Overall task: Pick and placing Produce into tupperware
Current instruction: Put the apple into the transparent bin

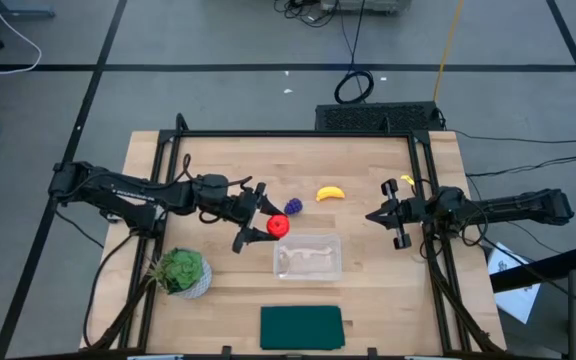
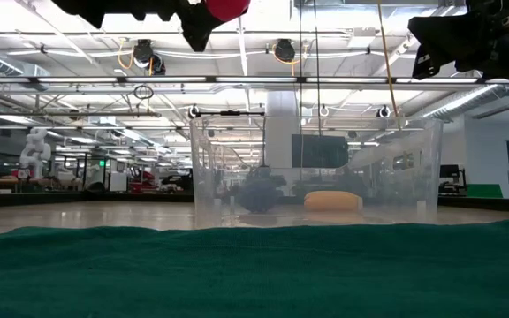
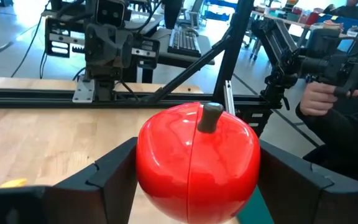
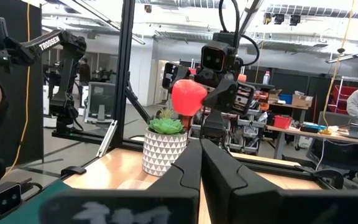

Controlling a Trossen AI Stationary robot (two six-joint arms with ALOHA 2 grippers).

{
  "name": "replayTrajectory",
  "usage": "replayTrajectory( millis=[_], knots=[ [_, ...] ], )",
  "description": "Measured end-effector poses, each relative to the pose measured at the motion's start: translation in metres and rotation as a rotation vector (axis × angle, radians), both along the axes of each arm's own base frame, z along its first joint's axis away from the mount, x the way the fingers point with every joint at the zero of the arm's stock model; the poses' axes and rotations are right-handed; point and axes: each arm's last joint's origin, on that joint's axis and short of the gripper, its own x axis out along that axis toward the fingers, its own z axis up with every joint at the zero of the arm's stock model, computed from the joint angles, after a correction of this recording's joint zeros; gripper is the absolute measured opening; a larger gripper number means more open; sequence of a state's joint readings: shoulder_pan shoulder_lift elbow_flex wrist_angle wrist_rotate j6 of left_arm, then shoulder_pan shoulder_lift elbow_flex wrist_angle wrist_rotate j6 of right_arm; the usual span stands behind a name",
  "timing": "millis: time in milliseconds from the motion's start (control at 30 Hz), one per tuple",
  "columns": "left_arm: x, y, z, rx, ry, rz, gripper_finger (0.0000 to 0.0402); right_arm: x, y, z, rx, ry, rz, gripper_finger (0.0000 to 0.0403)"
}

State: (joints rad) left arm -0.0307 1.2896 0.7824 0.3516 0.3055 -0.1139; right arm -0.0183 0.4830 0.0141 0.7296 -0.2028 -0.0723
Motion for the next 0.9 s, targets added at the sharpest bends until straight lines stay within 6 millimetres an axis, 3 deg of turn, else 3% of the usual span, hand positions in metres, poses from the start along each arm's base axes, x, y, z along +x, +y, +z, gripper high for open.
replayTrajectory(
  millis=[300, 900],
  knots=[
    [0.011, 0.000, 0.010, 0.007, 0.055, 0.024, 0.0273, 0.000, 0.000, 0.000, 0.000, -0.001, -0.001, 0.0000],
    [0.060, -0.007, 0.015, 0.008, 0.230, -0.022, 0.0273, 0.000, 0.000, 0.000, 0.000, 0.000, 0.000, 0.0000]
  ],
)
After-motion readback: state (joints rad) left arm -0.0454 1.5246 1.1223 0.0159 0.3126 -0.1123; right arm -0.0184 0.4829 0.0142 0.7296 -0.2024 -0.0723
